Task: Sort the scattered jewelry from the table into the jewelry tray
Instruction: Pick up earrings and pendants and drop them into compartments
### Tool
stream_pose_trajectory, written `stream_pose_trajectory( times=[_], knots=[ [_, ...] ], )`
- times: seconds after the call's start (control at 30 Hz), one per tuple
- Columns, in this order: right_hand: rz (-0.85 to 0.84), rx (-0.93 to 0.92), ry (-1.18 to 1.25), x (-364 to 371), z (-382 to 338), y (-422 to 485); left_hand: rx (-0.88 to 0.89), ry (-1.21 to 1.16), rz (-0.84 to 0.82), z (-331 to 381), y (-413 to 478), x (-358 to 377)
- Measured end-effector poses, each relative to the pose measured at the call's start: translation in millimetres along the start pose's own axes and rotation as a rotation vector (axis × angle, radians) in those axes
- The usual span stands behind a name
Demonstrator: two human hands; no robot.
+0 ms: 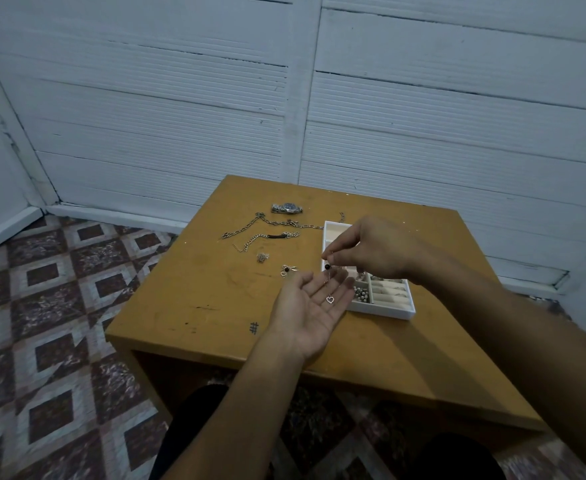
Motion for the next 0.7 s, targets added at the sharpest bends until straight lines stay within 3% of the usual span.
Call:
stream_pose_trajectory(
  times=[0.37, 0.7],
  knots=[
    [-0.009, 0.004, -0.111, 28, 15, -10, -0.023, -0.01, 0.057, -11, 2, -3],
    [0.094, 0.101, 0.019, 7, 41, 2, -0.027, 0.014, 0.134, -3, 11, -1]
  ],
)
Point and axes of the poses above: each hand's wrist, its own y-axis towards the middle knuckle, its own x-axis out of the palm, z = x × y, the point moved 7 cm from there along y, towards the middle knuckle, and after that the axes turned 11 degrees about z, right-handed, at the moved point
